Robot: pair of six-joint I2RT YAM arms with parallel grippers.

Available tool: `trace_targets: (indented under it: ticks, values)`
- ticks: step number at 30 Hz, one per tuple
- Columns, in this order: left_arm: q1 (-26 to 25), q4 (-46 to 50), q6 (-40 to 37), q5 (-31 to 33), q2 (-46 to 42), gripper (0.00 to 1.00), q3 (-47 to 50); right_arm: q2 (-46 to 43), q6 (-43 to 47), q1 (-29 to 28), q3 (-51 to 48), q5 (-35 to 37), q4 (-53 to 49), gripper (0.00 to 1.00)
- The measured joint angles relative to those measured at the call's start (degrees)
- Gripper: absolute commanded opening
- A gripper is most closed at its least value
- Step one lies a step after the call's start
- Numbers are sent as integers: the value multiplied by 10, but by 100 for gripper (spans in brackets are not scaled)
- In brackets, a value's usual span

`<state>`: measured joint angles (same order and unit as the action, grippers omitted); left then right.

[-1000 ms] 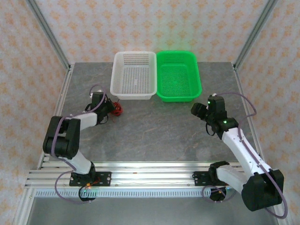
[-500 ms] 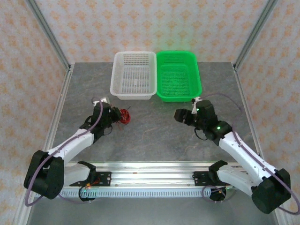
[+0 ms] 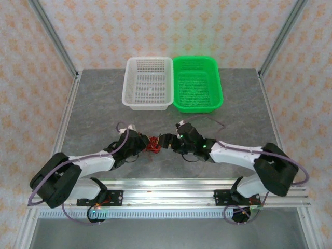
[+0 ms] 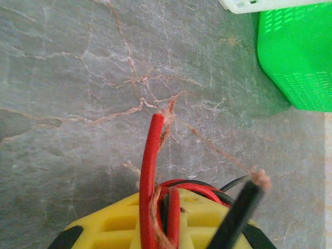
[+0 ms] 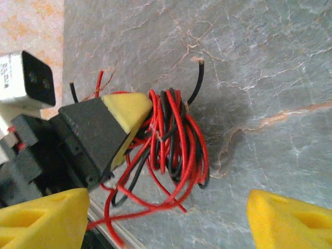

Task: Untangle the cables

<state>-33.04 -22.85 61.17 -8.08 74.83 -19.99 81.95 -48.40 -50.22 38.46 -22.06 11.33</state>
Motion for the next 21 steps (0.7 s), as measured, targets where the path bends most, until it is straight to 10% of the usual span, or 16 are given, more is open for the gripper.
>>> trace_targets:
  ticks: [10, 17, 21]
  values:
    - [-4, -98, 58, -5, 34, 0, 22, 96, -31, -5, 0, -6, 86, 62]
    - [-3, -113, 65, -8, 24, 0, 28, 124, 39, -5, 1, -21, 127, 11]
    - [-2, -96, 57, -12, -1, 0, 27, 119, 141, 3, 2, -25, 112, 1]
